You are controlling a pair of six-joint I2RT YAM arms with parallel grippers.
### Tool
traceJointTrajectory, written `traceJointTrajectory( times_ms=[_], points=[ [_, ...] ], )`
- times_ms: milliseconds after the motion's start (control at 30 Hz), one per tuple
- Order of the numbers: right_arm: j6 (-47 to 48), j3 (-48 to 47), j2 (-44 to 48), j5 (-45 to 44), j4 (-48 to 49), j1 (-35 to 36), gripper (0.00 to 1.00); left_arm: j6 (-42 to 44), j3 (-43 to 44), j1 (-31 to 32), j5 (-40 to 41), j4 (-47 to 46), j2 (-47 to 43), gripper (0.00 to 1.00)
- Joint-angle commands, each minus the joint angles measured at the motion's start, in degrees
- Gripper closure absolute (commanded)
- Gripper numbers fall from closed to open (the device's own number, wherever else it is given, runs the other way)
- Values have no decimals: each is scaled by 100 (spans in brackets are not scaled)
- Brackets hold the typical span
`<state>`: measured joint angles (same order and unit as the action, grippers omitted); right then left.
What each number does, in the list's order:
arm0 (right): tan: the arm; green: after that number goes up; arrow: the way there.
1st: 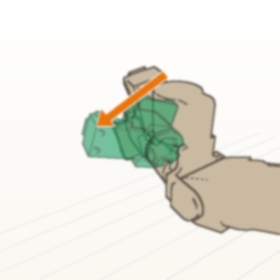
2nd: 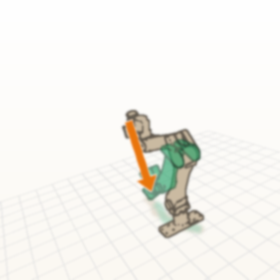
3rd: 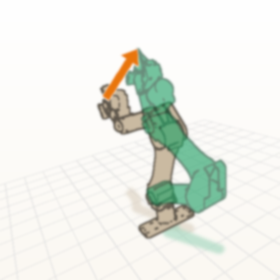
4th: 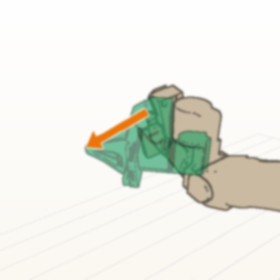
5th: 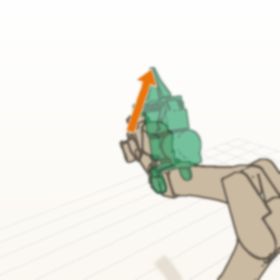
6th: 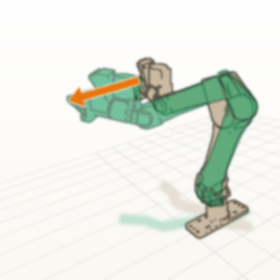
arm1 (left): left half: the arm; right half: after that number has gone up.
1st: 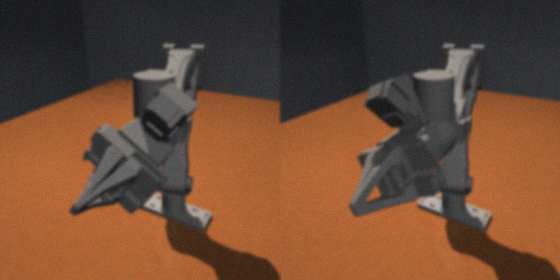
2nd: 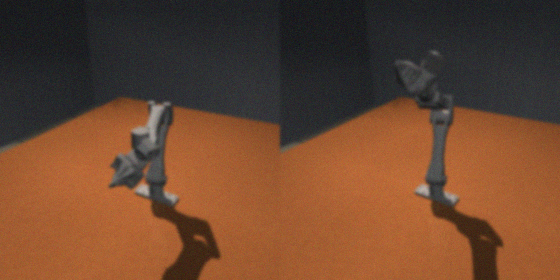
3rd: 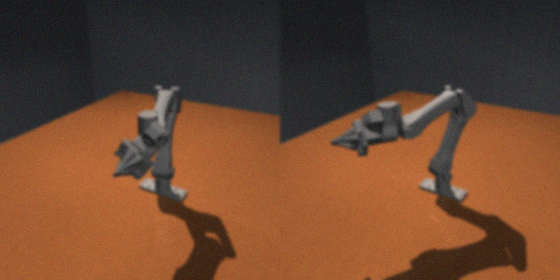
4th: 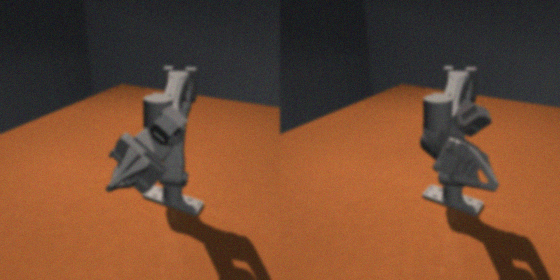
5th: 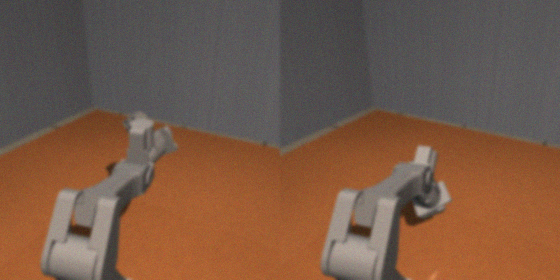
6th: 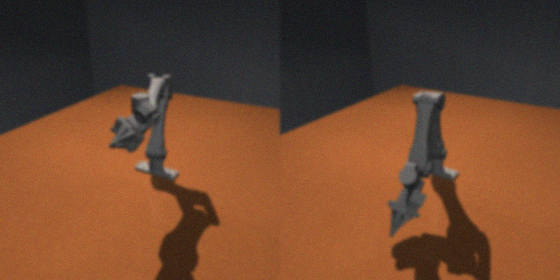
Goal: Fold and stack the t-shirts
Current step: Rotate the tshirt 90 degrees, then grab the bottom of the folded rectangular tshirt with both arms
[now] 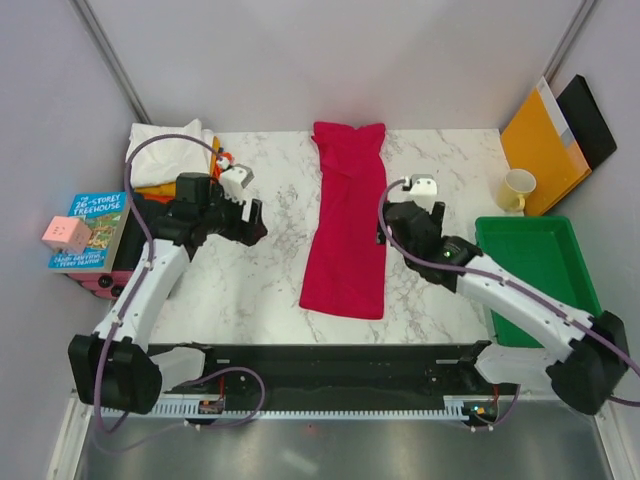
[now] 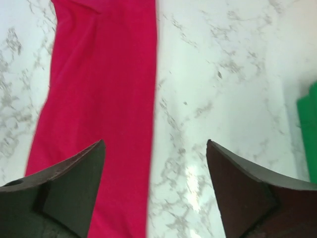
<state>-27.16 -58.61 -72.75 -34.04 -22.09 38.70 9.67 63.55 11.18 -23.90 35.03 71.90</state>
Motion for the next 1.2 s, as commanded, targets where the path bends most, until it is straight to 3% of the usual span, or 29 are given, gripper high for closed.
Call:
traceJointTrajectory(
  times_ms=[0, 133, 300, 467, 567, 633, 667, 700, 767, 867, 967, 1100, 1167],
  points=[
    [-1, 587, 1365, -1595, -208, 857, 3, -238, -1194, -520, 1218, -1664, -659, 11],
    [132, 368, 1685, -2919, -830, 1603, 2, -176, -2344, -757, 1475, -3313, -642, 8],
    [-368, 104, 1677, -4249, -1717, 2650, 2, -185, -4243, -854, 1652, -7223, -555, 4],
    [-939, 43, 1432, -5548, -2088, 3986, 2, -642, -4965, -942, 1317, -9367, 375, 0],
    [-1204, -124, 1037, -5973, -2423, 4532, 2, -695, -5045, -986, 1318, -9602, 728, 0],
    [-1300, -273, 825, -6158, -2537, 4673, 2, -651, -5264, -986, 1230, -10476, 1070, 0],
    [-1623, -352, 641, -6167, -2651, 4691, 2, -572, -5239, -969, 1143, -10464, 976, 0],
    [-1809, -423, 570, -6184, -2869, 4708, 2, -528, -5152, -951, 1142, -9881, 906, 0],
    [-2579, -563, 429, -6193, -3169, 4708, 2, -598, -5238, -960, 1151, -10409, 1089, 0],
    [-2979, -415, 472, -6325, -3311, 4665, 2, -598, -5212, -960, 1168, -10243, 1001, 0],
    [-3164, -406, 551, -6045, -3320, 4174, 2, -694, -5125, -960, 1431, -9990, 984, 0],
    [-3051, -432, 482, -5386, -3084, 2789, 2, -870, -5027, -960, 1863, -9866, 1011, 0],
    [-1212, -406, 219, -4695, -1878, 2285, 2, -870, -5019, -960, 1871, -9935, 1045, 0]
  ],
)
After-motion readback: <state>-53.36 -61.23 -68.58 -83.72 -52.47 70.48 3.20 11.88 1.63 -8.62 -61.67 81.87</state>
